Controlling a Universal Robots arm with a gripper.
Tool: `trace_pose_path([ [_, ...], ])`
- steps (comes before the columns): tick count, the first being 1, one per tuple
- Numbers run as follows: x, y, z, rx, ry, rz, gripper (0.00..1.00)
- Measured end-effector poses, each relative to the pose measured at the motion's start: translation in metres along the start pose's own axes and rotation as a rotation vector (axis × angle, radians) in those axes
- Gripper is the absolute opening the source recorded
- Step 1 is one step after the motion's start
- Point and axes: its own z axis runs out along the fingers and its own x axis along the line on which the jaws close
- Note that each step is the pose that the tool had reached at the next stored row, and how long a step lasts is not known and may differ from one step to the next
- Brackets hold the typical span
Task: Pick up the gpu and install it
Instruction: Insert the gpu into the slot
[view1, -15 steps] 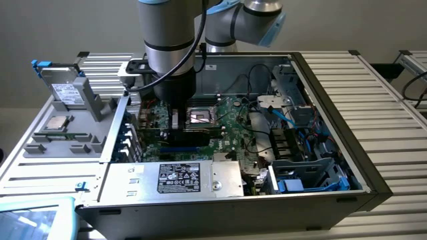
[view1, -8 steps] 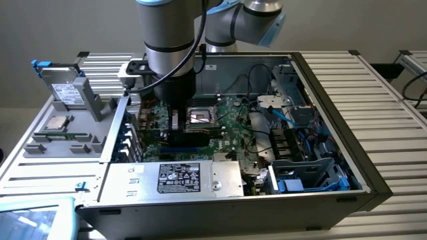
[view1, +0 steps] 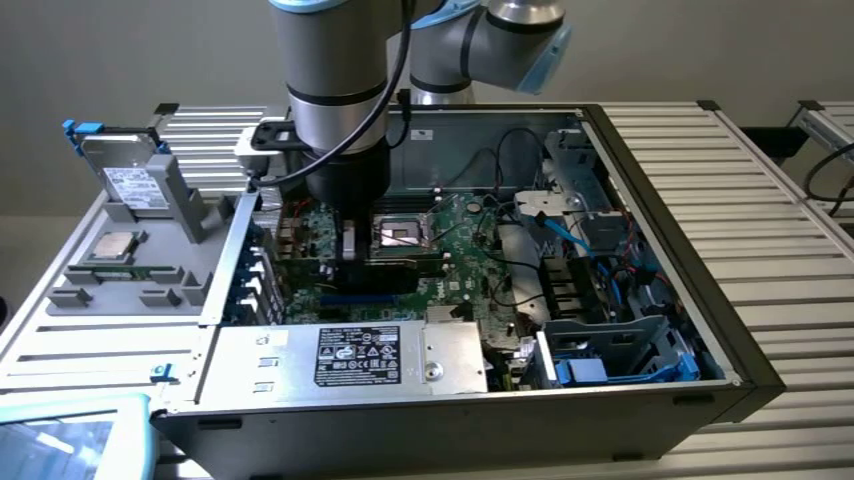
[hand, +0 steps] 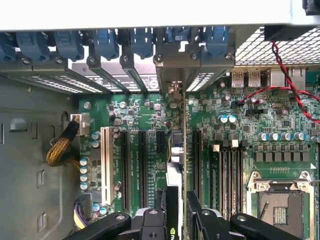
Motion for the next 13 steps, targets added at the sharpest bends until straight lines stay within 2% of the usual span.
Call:
trace_pose_path([
  [13,-0.0013,0.0007,0.0007,-0.0001,0.0002,0.000,0.27],
])
